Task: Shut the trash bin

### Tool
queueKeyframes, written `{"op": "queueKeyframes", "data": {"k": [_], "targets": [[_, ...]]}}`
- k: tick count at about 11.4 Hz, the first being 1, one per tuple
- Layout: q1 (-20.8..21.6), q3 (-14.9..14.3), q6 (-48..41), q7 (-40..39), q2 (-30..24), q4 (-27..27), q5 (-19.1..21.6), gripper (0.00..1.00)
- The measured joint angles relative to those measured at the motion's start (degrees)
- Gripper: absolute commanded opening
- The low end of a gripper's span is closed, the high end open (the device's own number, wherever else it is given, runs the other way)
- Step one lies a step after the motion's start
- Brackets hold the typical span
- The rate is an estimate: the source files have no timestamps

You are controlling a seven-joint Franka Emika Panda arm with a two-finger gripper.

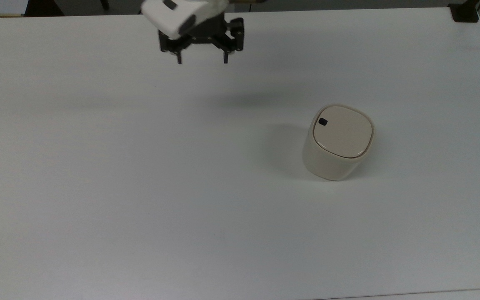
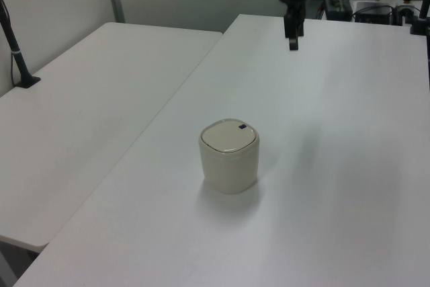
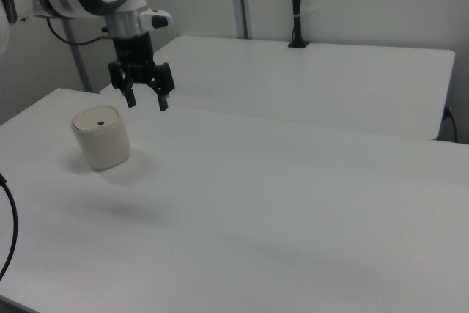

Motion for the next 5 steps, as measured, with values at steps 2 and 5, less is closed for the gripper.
{"op": "queueKeyframes", "data": {"k": [2,5], "targets": [[-1.7,0.0,-0.3,-1.6,-1.4,0.0,0.0,1.00],[-3.4,0.0,-0.3,-1.6,-1.7,0.0,-0.1,1.00]]}}
